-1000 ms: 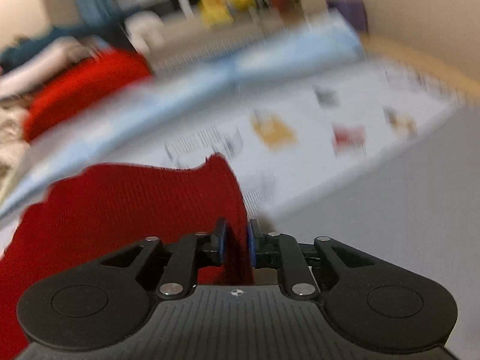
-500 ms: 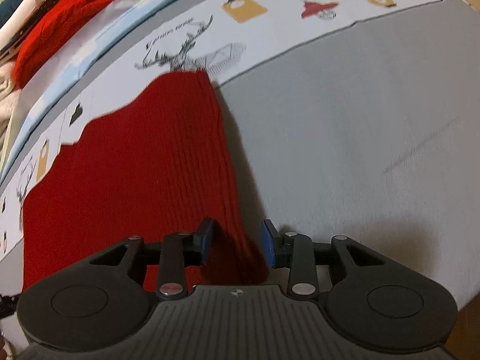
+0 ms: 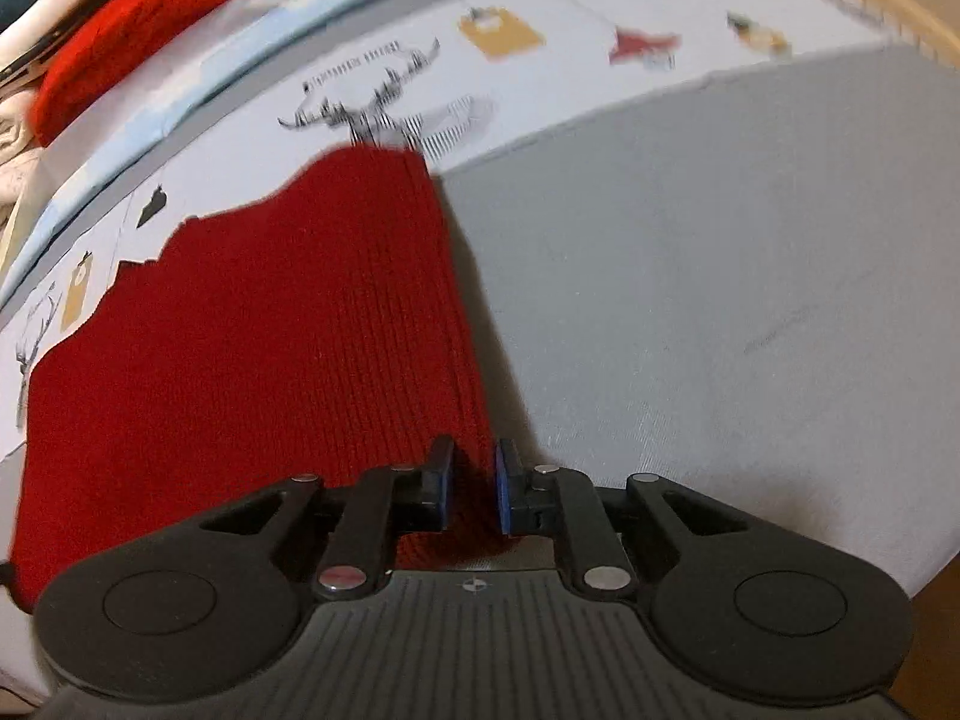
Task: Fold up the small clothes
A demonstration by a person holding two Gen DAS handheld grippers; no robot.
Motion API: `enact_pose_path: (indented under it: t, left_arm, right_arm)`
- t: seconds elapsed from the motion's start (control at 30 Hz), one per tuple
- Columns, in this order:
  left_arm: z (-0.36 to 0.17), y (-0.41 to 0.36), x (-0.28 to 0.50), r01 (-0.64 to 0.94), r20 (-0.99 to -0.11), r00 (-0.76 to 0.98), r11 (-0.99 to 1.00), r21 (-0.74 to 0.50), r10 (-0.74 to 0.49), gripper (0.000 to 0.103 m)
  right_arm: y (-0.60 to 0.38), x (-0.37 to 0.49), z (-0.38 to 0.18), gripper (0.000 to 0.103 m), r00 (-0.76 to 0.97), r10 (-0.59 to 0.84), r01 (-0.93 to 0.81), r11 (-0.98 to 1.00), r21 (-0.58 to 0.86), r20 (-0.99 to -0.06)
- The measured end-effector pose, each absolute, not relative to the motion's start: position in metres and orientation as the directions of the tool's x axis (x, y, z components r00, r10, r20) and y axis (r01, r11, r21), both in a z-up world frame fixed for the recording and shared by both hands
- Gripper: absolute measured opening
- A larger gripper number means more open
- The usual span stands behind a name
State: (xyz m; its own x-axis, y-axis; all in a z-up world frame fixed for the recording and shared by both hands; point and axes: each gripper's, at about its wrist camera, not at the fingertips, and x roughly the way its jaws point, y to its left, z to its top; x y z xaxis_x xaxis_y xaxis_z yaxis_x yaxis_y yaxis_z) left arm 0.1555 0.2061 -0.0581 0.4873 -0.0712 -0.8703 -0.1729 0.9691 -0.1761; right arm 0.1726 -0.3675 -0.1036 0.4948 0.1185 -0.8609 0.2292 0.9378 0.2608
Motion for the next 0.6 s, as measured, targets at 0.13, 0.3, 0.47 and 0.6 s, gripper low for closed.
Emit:
enact_pose_path:
  t: [0.13,0.3,0.47,0.6]
  left_arm:
    - [-0.053,0.193,0.149,-0.1,-0.869,0.478,0.975,-0.198,-0.128,0.021]
    - [-0.081,0.163,0.156,-0.002,-0.929,0.363,0.997,-0.075,-0.069,0.021]
    - [-0.093,0.155,0.158,0.029,-0.944,0.329,1.0,-0.012,-0.021,0.021]
    - [-0.089,0.153,0.157,0.042,-0.943,0.332,0.999,-0.011,-0.024,0.021]
  right_arm:
    - [-0.364,0.163,-0.078,0.016,0.607,0.022,0.198,0.964,0.178,-0.794]
    - [-0.366,0.17,-0.097,0.018,0.534,0.135,0.152,0.956,0.252,-0.835]
    - [-0.356,0.176,-0.12,0.022,0.413,0.063,0.153,0.979,0.137,-0.909]
    - [-0.357,0.173,-0.113,0.022,0.443,0.061,0.154,0.978,0.143,-0.895]
